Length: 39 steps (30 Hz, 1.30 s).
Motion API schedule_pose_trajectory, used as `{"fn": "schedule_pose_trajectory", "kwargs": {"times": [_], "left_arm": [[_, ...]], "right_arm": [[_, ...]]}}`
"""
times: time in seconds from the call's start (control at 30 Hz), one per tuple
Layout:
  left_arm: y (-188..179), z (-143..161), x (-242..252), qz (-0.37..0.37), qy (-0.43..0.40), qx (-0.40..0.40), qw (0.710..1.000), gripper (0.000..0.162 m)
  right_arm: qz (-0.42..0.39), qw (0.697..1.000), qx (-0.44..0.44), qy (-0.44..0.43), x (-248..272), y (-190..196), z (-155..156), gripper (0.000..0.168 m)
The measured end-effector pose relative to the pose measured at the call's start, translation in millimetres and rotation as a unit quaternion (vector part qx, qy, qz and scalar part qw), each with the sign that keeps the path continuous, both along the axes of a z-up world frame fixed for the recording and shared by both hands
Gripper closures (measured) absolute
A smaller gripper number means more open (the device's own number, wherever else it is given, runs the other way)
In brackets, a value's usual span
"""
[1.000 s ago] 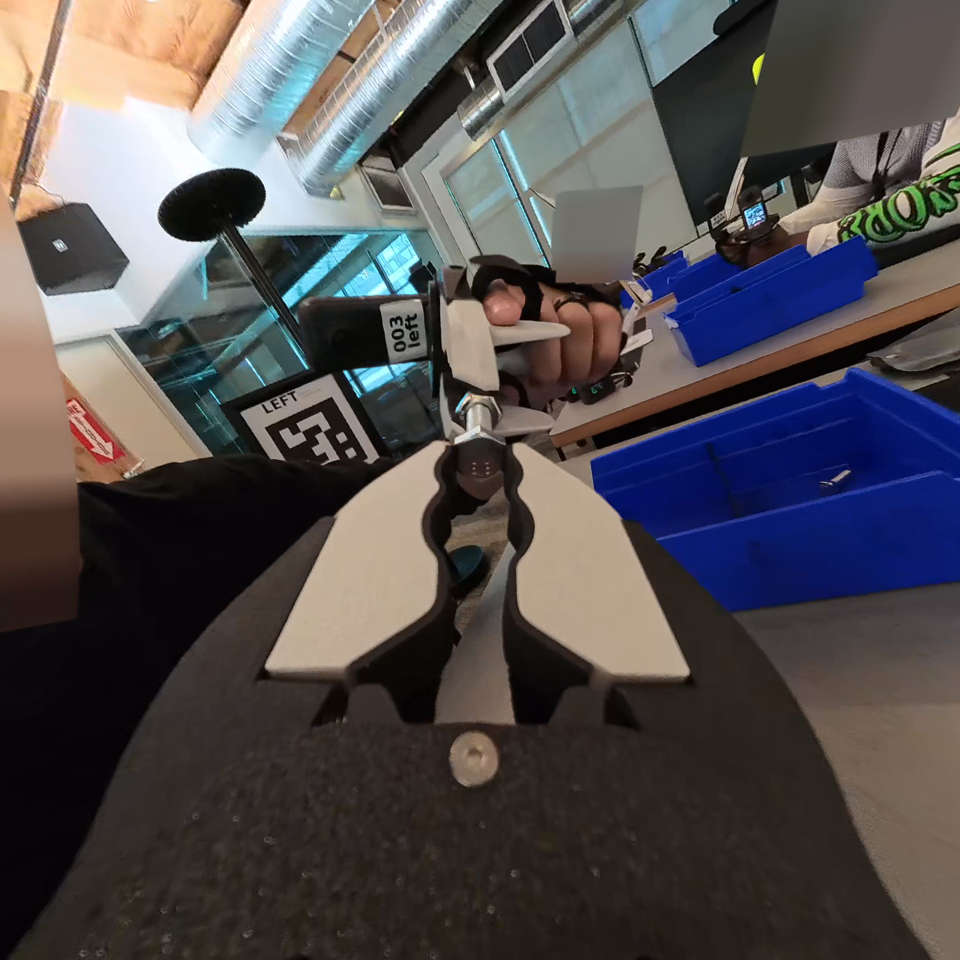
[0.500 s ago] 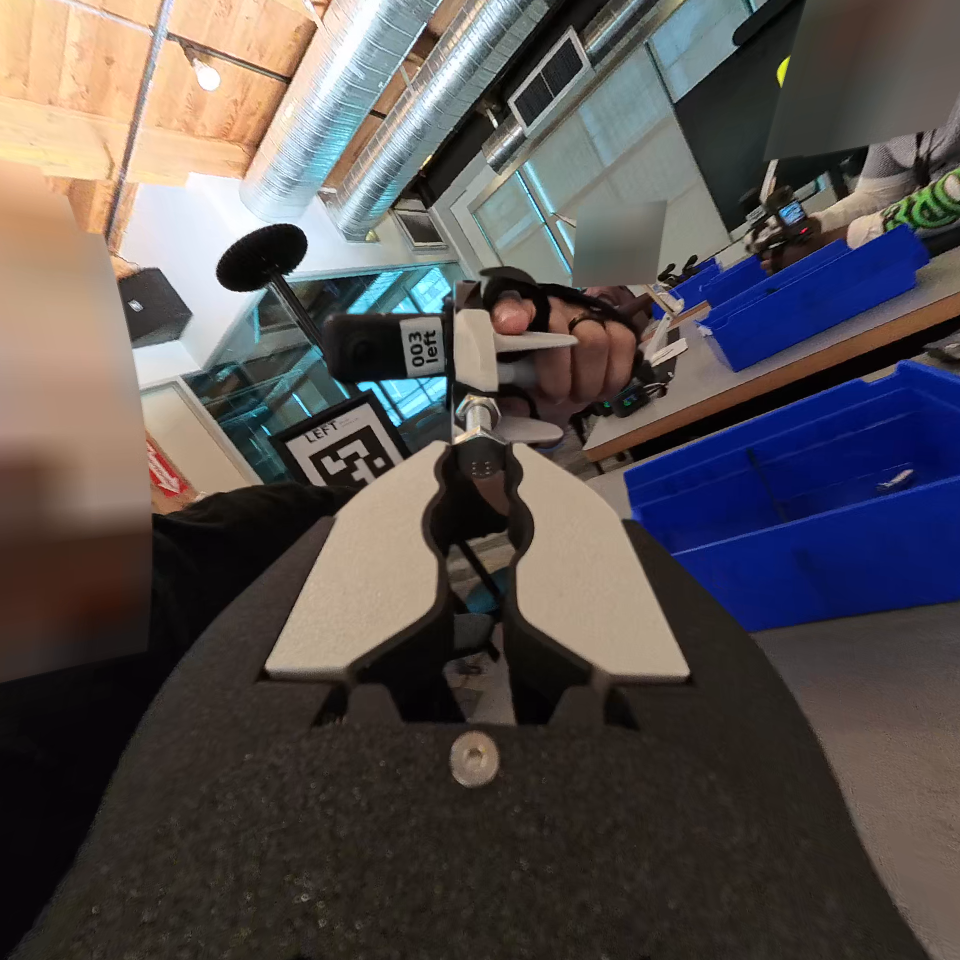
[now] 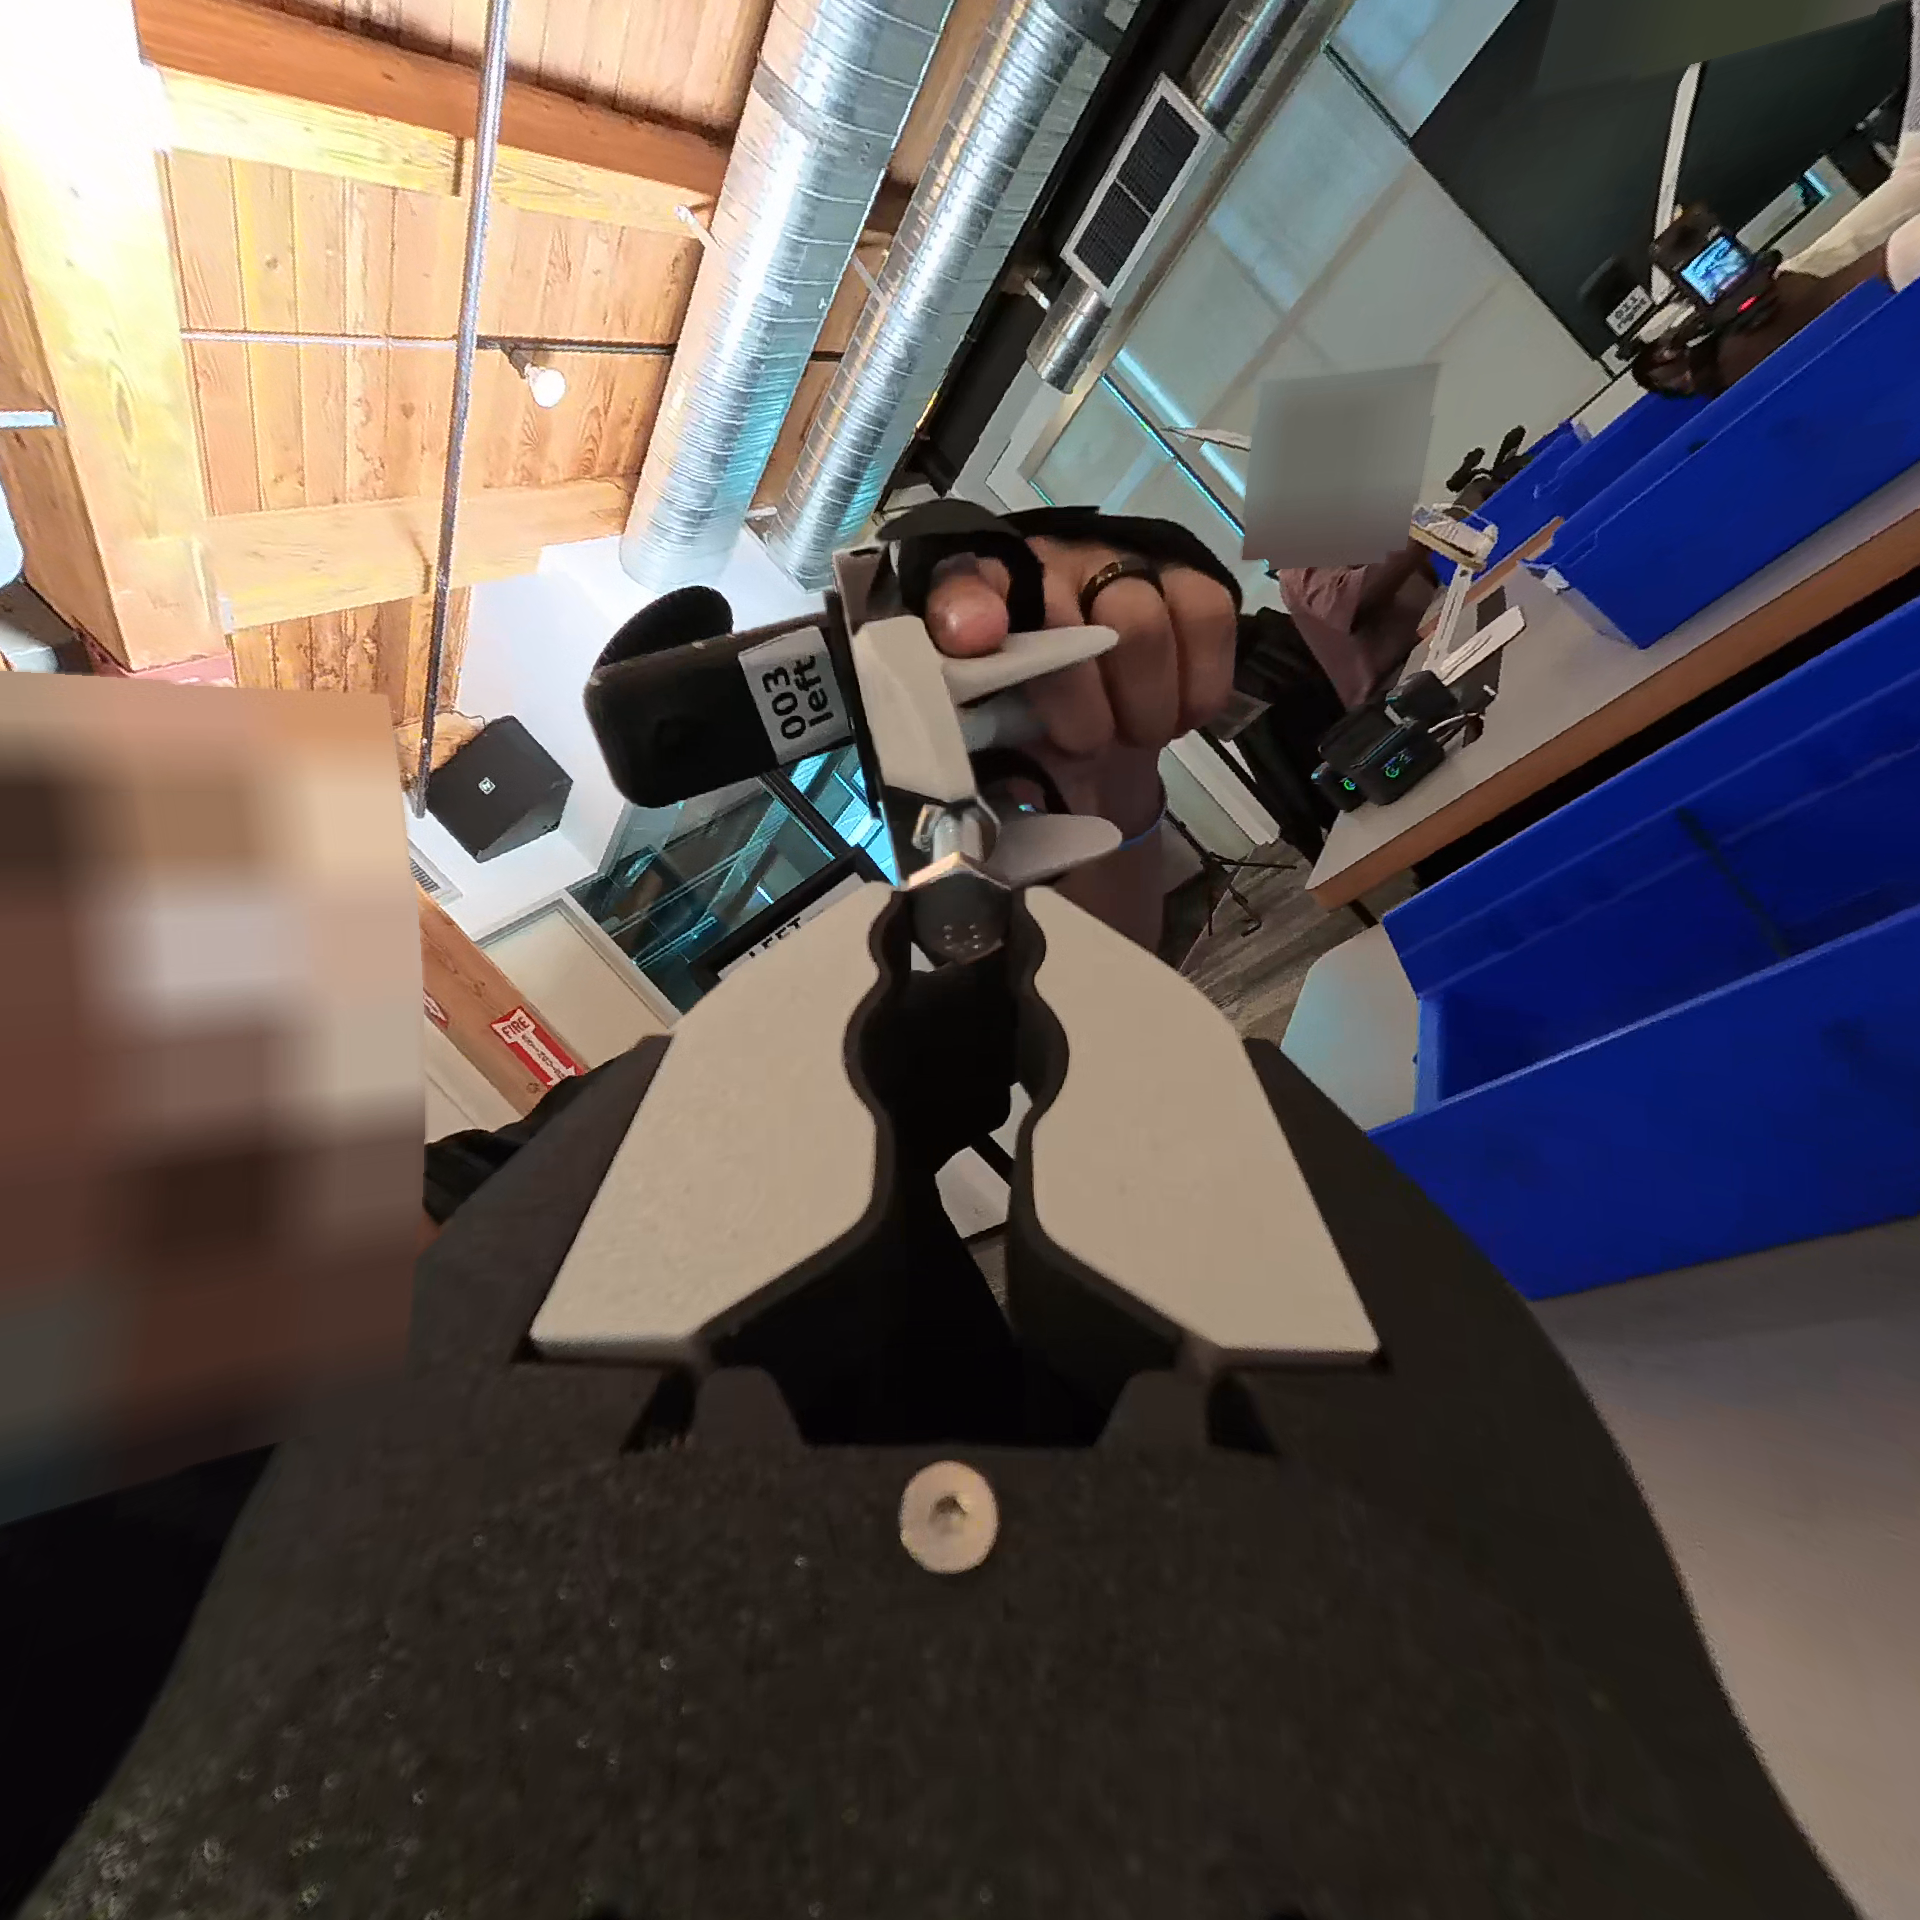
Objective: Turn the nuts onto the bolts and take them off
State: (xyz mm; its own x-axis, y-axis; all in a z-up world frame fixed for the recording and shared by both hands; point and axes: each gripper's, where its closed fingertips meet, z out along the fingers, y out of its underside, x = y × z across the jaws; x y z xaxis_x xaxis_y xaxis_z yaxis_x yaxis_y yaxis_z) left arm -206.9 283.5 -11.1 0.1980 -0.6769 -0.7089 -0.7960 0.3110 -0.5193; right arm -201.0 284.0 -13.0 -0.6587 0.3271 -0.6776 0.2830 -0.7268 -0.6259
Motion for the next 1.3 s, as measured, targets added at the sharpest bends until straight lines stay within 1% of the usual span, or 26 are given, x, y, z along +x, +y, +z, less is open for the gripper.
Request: {"fn": "schedule_pose_trajectory", "kwargs": {"times": [0.1,0.2,0.3,0.33,0.37,0.4,0.47,0.5,0.57,0.6,0.63,0.67,0.7,0.73,0.8,0.87,0.93,1.03,1.13,1.2,1.3], "left_arm": [[-2,9,0,0.001,-0.031,-0.006,1.0,0.139],[-1,13,-6,0.019,-0.074,-0.024,0.997,0.125],[3,16,-10,0.043,-0.183,-0.076,0.979,0.112],[5,14,-12,0.054,-0.215,-0.1,0.97,0.104],[8,13,-13,0.063,-0.255,-0.125,0.957,0.097],[14,12,-15,0.082,-0.3,-0.148,0.939,0.098],[16,4,-10,0.079,-0.366,-0.218,0.901,0.09],[22,1,-12,0.097,-0.401,-0.238,0.879,0.093],[18,4,-2,0.054,-0.463,-0.285,0.838,0.099],[22,3,-2,0.06,-0.486,-0.301,0.818,0.102],[23,6,-1,0.053,-0.507,-0.314,0.801,0.101],[24,8,-2,0.053,-0.527,-0.327,0.783,0.106],[28,6,-5,0.066,-0.542,-0.346,0.763,0.109],[29,7,-4,0.063,-0.552,-0.368,0.746,0.109],[32,0,-5,0.081,-0.554,-0.422,0.713,0.109],[32,-6,-4,0.09,-0.552,-0.465,0.686,0.11],[32,-7,-5,0.09,-0.554,-0.492,0.665,0.11],[32,-9,-7,0.098,-0.552,-0.503,0.657,0.11],[30,-8,-5,0.096,-0.551,-0.508,0.655,0.114],[30,-9,-3,0.097,-0.544,-0.51,0.659,0.116],[30,-9,-3,0.098,-0.541,-0.508,0.663,0.138]], "right_arm": [[-0.008,1.0,0.002,0.004,2,5,1,0.151],[-0.023,1.0,0.012,0.012,4,10,5,0.151],[-0.05,0.998,0.037,0.017,7,15,7,0.151],[-0.061,0.997,0.049,0.015,7,16,6,0.151],[-0.075,0.995,0.06,0.015,10,19,7,0.151],[-0.089,0.993,0.071,0.014,11,22,7,0.151],[-0.111,0.99,0.089,0.011,13,27,7,0.151],[-0.122,0.988,0.096,0.01,14,29,6,0.151],[-0.136,0.984,0.111,0.002,15,33,4,0.151],[-0.141,0.983,0.117,-0.002,16,33,3,0.151],[-0.144,0.982,0.121,-0.006,15,36,2,0.151],[-0.146,0.982,0.123,-0.008,15,37,1,0.151],[-0.147,0.981,0.124,-0.009,16,36,0,0.151],[-0.147,0.981,0.125,-0.011,15,36,-1,0.151],[-0.15,0.98,0.133,-0.016,14,36,-3,0.151],[-0.152,0.978,0.142,-0.021,13,35,-4,0.151],[-0.153,0.977,0.148,-0.023,12,34,-6,0.151],[-0.154,0.976,0.153,-0.025,12,34,-6,0.151],[-0.157,0.973,0.165,-0.032,11,33,-9,0.151],[-0.156,0.973,0.166,-0.033,10,31,-9,0.151],[-0.156,0.973,0.168,-0.038,9,31,-11,0.151]]}}
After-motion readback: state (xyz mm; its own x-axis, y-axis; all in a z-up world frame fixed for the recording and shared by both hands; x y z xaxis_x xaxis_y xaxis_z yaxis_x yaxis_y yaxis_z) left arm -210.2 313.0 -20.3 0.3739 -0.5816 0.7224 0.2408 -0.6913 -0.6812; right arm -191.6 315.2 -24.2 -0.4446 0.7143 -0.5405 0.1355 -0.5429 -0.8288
